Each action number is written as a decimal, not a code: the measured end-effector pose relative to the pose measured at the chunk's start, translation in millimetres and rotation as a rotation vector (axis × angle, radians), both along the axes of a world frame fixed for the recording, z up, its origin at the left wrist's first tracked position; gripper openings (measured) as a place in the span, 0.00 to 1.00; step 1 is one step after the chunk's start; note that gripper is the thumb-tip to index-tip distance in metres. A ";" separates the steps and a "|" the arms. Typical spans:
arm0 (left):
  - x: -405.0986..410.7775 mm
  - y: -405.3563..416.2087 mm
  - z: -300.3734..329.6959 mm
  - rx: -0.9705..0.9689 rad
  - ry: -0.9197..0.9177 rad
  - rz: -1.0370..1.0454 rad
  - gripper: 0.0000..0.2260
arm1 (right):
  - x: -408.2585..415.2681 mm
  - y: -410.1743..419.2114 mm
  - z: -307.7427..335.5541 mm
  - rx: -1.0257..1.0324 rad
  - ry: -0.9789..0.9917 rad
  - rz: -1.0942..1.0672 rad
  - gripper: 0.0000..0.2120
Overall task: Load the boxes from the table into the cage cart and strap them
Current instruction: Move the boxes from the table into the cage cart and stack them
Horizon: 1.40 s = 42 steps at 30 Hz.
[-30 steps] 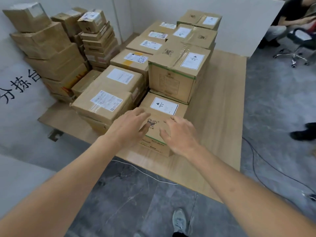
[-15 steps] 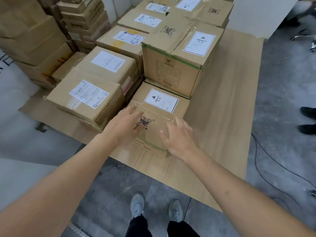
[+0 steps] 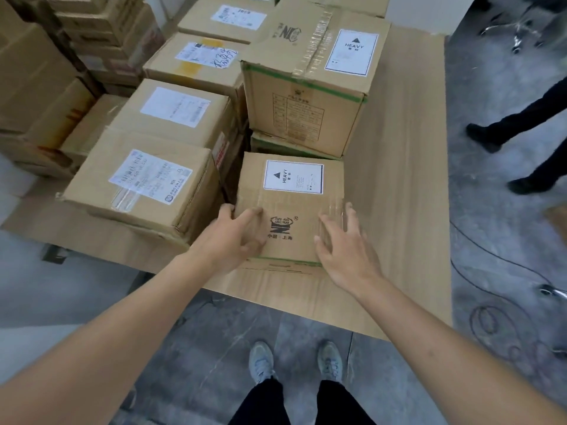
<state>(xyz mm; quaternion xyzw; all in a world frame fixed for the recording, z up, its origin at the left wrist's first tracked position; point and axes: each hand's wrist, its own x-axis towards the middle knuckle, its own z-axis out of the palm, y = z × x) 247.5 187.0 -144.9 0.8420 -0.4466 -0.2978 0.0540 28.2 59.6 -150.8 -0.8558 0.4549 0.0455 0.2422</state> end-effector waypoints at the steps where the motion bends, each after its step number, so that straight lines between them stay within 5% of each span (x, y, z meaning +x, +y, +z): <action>1: -0.8 4.1 -3.1 0.004 0.031 -0.002 0.34 | -4.6 2.4 -1.4 0.038 -0.006 -0.032 0.27; 13: -17.6 27.8 4.4 -0.079 0.218 0.059 0.46 | -22.2 28.8 0.6 0.234 -0.189 -0.134 0.38; 42: -229.1 122.1 91.1 -0.374 0.003 0.602 0.43 | -113.8 29.8 84.5 0.037 -0.293 0.384 0.36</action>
